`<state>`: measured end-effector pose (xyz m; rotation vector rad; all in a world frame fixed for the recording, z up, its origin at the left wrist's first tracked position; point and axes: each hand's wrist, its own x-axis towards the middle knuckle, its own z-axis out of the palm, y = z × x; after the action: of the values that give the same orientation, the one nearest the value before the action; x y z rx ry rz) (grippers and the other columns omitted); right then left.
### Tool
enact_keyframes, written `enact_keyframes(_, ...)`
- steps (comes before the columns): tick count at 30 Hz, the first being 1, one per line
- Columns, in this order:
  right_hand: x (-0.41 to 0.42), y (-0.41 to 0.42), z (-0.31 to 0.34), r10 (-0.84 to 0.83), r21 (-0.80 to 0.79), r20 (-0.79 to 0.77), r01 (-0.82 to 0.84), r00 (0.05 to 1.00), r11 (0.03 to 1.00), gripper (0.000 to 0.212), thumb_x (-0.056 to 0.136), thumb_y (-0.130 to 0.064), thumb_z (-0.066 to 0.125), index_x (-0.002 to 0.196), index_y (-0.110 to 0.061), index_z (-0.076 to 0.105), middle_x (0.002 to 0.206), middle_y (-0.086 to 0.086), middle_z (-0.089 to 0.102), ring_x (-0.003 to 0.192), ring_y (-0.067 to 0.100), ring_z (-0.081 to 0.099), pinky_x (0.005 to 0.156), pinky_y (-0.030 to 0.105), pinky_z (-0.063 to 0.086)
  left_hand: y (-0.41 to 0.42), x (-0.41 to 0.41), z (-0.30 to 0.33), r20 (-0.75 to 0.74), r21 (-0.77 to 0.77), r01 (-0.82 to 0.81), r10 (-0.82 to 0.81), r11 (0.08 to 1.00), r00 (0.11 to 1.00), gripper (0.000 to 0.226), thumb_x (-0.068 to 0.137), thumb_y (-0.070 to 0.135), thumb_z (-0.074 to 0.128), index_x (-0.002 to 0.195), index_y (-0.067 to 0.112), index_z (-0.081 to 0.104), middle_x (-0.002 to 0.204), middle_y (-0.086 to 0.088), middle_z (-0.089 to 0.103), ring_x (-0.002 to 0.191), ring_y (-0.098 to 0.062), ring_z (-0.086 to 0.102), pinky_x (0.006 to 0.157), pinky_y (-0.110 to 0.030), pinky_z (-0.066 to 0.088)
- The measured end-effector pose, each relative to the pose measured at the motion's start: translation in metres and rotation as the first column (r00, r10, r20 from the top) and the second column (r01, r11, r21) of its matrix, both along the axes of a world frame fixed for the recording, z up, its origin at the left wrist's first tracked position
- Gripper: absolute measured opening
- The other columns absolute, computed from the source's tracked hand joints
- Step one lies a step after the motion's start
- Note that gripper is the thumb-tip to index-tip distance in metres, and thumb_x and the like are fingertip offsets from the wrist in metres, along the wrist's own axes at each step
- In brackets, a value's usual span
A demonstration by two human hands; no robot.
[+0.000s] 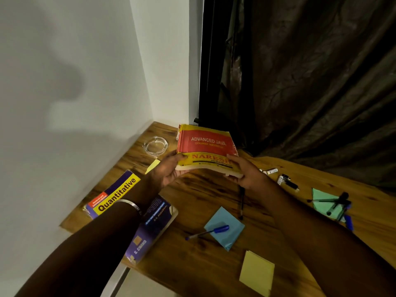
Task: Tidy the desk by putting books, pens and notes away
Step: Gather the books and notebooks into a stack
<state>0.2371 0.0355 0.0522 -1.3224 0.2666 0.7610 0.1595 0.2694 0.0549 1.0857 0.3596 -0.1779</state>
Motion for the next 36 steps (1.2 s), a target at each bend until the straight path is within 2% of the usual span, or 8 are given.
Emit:
enact_keyframes(3, 0.000, 0.000, 0.005, 0.055, 0.132, -0.035, -0.050, 0.998, 0.990, 0.031, 0.091, -0.031, 0.062, 0.116, -0.012, 0.060, 0.107, 0.013, 0.069, 0.091, 0.028, 0.067, 0.076, 0.041, 0.058, 0.006, -0.011, 0.002, 0.045, -0.087, 0.059, -0.055, 0.994, 0.997, 0.027, 0.094, 0.000, 0.044, 0.120, -0.001, 0.051, 0.094, -0.017, 0.072, 0.077, -0.024, 0.073, 0.061, -0.029, 0.060)
enact_keyframes(6, -0.002, 0.001, 0.006, 0.050, 0.067, -0.006, -0.049, 0.999, 0.997, 0.040, 0.087, -0.027, 0.068, 0.122, -0.011, 0.058, 0.110, 0.016, 0.068, 0.091, 0.033, 0.068, 0.063, 0.043, 0.060, 0.008, -0.016, 0.003, 0.067, -0.103, 0.123, -0.117, 0.987, 0.991, 0.035, 0.085, 0.002, 0.053, 0.119, -0.003, 0.052, 0.102, -0.022, 0.070, 0.083, -0.028, 0.072, 0.066, -0.033, 0.061)
enact_keyframes(10, -0.009, -0.003, 0.009, 0.047, -0.044, 0.247, -0.037, 0.968, 0.998, 0.049, 0.081, -0.019, 0.075, 0.126, -0.010, 0.059, 0.111, 0.016, 0.071, 0.097, 0.033, 0.070, 0.081, 0.047, 0.058, 0.014, -0.019, -0.002, -0.011, 0.070, 0.192, -0.192, 0.979, 0.981, 0.056, 0.075, 0.006, 0.061, 0.129, -0.002, 0.050, 0.116, -0.026, 0.065, 0.092, -0.033, 0.069, 0.072, -0.041, 0.061)
enact_keyframes(15, -0.020, -0.016, 0.018, 0.089, 0.035, 0.376, -0.110, 0.922, 0.993, 0.045, 0.084, -0.008, 0.071, 0.126, -0.014, 0.058, 0.116, 0.013, 0.069, 0.103, 0.031, 0.068, 0.085, 0.048, 0.056, 0.006, -0.016, -0.003, 0.038, 0.060, 0.117, -0.119, 0.991, 0.992, 0.033, 0.092, 0.010, 0.055, 0.125, 0.007, 0.054, 0.110, -0.017, 0.069, 0.085, -0.027, 0.072, 0.068, -0.038, 0.060)
enact_keyframes(18, -0.026, -0.015, 0.019, 0.116, -0.180, 0.493, -0.029, 0.862, 0.983, 0.040, 0.082, 0.012, 0.061, 0.116, -0.008, 0.061, 0.112, 0.014, 0.068, 0.093, 0.026, 0.067, 0.079, 0.031, 0.057, -0.010, -0.006, 0.004, 0.077, 0.327, 0.078, -0.109, 0.942, 0.991, 0.030, 0.091, 0.004, 0.056, 0.120, 0.010, 0.054, 0.112, -0.010, 0.067, 0.081, -0.019, 0.070, 0.072, -0.034, 0.057)
enact_keyframes(20, -0.032, -0.013, 0.016, 0.114, -0.327, 0.542, 0.085, 0.833, 0.941, 0.040, 0.080, 0.014, 0.056, 0.107, -0.014, 0.063, 0.104, 0.009, 0.067, 0.092, 0.024, 0.065, 0.074, 0.026, 0.054, -0.021, 0.001, 0.001, 0.064, 0.386, 0.089, -0.123, 0.918, 0.990, 0.037, 0.088, 0.004, 0.059, 0.125, 0.008, 0.055, 0.120, -0.014, 0.065, 0.099, -0.025, 0.067, 0.085, -0.042, 0.055)
enact_keyframes(26, -0.047, -0.051, -0.003, -0.019, -0.354, 0.368, 0.159, 0.930, 0.922, 0.029, 0.084, 0.000, 0.063, 0.107, -0.018, 0.065, 0.110, 0.011, 0.070, 0.098, 0.030, 0.067, 0.088, 0.045, 0.054, -0.052, 0.000, -0.012, 0.056, 0.346, 0.244, -0.279, 0.906, 0.959, 0.036, 0.091, 0.001, 0.053, 0.126, 0.007, 0.052, 0.112, -0.010, 0.066, 0.100, -0.025, 0.066, 0.067, -0.030, 0.059)
enact_keyframes(36, -0.091, -0.154, -0.009, -0.187, -0.356, 0.351, 0.316, 0.917, 0.879, 0.020, 0.086, -0.010, 0.064, 0.105, -0.017, 0.066, 0.103, 0.006, 0.073, 0.091, 0.023, 0.070, 0.075, 0.033, 0.056, -0.147, 0.002, -0.032, -0.061, 0.300, 0.405, -0.406, 0.864, 0.912, 0.046, 0.085, 0.008, 0.065, 0.129, 0.012, 0.053, 0.123, -0.014, 0.064, 0.111, -0.034, 0.062, 0.092, -0.056, 0.050)
